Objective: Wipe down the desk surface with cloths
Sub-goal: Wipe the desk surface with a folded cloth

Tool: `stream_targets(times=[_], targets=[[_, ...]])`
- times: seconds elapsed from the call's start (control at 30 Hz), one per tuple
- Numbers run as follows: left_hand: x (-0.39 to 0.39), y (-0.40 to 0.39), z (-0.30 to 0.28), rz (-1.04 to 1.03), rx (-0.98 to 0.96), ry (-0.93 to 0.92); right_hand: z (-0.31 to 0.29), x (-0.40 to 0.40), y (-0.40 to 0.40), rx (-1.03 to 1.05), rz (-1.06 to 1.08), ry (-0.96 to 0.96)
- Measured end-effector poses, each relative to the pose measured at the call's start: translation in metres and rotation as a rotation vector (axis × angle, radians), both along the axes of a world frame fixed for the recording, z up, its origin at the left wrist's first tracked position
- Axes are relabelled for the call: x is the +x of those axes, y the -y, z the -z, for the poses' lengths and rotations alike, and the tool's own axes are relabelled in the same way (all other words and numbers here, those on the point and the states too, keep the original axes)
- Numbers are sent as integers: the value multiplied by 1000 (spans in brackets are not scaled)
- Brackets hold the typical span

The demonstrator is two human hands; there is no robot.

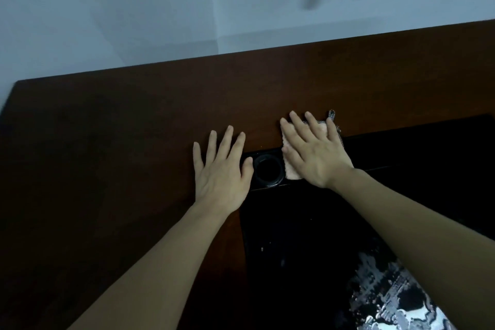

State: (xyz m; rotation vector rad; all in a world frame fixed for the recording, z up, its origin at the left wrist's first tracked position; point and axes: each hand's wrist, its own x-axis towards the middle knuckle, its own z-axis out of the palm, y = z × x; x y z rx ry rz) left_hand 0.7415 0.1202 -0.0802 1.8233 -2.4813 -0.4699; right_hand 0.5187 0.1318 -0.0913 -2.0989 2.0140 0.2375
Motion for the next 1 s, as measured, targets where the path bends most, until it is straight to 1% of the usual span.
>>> stream_targets(times=[0.07, 0.13, 0.27, 0.33, 0.43, 0.5, 0.57, 0.7, 0.8, 0.9, 1.0], targets=[[-11, 3, -1, -14, 6, 9, 0, 1, -3, 12, -36, -38], [-23, 5, -1, -24, 31, 9, 1, 2, -24, 31, -110, -52], [-43, 7, 1, -57, 14, -3, 6, -4, -77, -4, -239, 3], [-51, 9, 5, -74, 11, 1, 6, -15, -85, 21, -271, 2], [-58, 12, 11, -88, 36, 43, 5, -30, -64, 4, -289, 19], [-60, 11, 14, -94, 26, 62, 6, -41, -36, -43, -216, 25], [-61, 12, 15, -100, 3, 62, 4, -48, -5, -29, -124, -9], [-61, 11, 16, -108, -3, 64, 5, -47, 27, -22, -70, -6], [-60, 10, 15, -115, -7, 66, 2, -41, 3, 6, -127, -31], [-61, 11, 14, -119, -1, 72, 2, -39, -43, -1, -261, 22], [-62, 9, 15, -120, -32, 67, 3, -48, -69, 31, -326, 43]])
